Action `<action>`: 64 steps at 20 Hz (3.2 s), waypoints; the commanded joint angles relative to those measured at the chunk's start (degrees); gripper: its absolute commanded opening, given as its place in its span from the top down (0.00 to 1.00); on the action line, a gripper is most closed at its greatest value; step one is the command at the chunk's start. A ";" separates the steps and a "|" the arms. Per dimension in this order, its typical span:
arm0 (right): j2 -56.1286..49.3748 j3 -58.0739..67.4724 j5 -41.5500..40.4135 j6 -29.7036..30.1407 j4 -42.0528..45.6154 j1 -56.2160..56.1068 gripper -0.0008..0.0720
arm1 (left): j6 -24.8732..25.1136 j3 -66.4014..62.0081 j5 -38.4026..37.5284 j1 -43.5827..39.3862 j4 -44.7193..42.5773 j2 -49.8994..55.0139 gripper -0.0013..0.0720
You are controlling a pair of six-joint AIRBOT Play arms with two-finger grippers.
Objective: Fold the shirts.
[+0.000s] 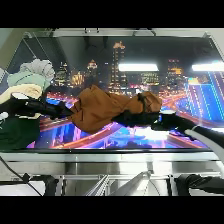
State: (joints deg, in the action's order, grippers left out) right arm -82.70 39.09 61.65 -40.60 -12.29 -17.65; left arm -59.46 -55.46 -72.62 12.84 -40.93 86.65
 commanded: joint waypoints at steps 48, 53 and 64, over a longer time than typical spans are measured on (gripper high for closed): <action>4.20 0.13 5.44 -17.70 65.59 56.85 0.30 | -11.93 -14.40 -19.21 9.53 -22.29 9.01 0.65; 0.55 -4.72 1.07 -13.57 55.10 47.93 0.30 | -11.89 -9.70 -15.76 9.44 -21.90 9.01 0.65; -1.53 1.29 1.75 -13.60 48.00 36.92 0.96 | -7.41 -3.56 -6.03 2.71 -20.90 9.11 0.65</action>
State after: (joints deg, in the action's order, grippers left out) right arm -84.25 38.79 60.88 -54.26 37.76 19.86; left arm -67.90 -59.83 -81.78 17.34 -59.13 95.61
